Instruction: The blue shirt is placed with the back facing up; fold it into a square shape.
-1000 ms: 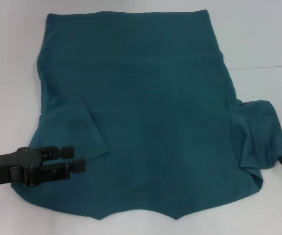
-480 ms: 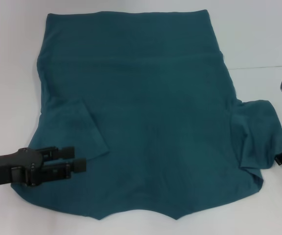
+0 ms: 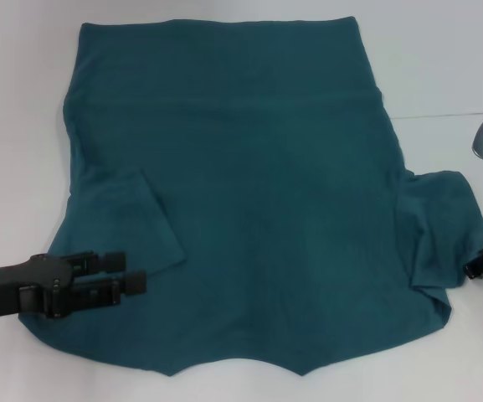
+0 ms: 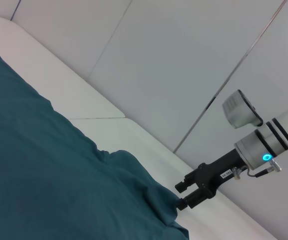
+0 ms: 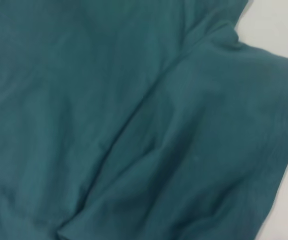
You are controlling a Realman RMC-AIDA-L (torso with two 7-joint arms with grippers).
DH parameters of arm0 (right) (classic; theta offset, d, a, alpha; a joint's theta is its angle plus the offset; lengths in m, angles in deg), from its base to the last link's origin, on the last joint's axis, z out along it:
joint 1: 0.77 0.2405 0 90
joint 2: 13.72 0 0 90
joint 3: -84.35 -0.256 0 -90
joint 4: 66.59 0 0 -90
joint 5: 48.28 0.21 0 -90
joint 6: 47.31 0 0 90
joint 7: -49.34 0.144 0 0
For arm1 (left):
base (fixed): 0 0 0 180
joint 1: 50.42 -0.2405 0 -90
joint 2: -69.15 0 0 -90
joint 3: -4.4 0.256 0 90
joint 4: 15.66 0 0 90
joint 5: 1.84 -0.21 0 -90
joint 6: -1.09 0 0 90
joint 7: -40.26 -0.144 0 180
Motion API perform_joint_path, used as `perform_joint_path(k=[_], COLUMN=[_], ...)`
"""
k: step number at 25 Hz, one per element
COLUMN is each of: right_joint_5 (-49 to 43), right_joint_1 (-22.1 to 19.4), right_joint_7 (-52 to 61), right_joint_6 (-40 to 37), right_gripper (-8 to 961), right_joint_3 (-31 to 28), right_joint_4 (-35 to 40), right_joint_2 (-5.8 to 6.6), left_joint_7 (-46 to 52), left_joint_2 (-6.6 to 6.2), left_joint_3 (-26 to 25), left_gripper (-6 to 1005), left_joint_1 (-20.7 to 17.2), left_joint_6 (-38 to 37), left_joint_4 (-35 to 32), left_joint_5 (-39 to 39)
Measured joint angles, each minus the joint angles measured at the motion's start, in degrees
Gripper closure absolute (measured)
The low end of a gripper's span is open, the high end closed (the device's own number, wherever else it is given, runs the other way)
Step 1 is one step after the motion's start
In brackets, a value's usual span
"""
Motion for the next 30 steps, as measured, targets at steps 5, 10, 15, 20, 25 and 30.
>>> perform_joint_path(k=[5, 10, 15, 20, 25, 30], right_joint_5=[0.0, 0.0, 0.0, 0.0, 0.0, 0.0], right_joint_1=[0.1, 0.6, 1.3, 1.4, 1.2, 0.9], right_joint_7=[0.3, 0.0, -0.7, -0.7, -0.9, -0.9], right_joint_6=[2.2, 4.1, 5.6, 6.3, 6.3, 6.3], right_gripper=[225, 236, 356, 507, 641, 774], right_joint_3=[0.1, 0.0, 0.0, -0.4, -0.5, -0.5], right_joint_4=[-0.9, -2.9, -6.0, -7.1, -6.8, -5.1], right_joint_2=[-0.05, -0.30, -0.38, -0.27, -0.43, -0.70], left_joint_7=[0.0, 0.0, 0.1, 0.1, 0.1, 0.1], left_joint_2=[0.00, 0.09, 0.09, 0.08, 0.10, 0.16], left_joint_3=[0.0, 0.0, 0.0, 0.0, 0.0, 0.0], left_gripper=[247, 247, 247, 247, 247, 247], left_joint_1=[-0.1, -0.1, -0.2, -0.3, -0.3, -0.3], left_joint_6=[0.0, 0.0, 0.0, -0.1, -0.1, -0.1], left_joint_4=[0.0, 0.0, 0.0, 0.0, 0.0, 0.0], left_joint_5=[0.0, 0.0, 0.0, 0.0, 0.0, 0.0])
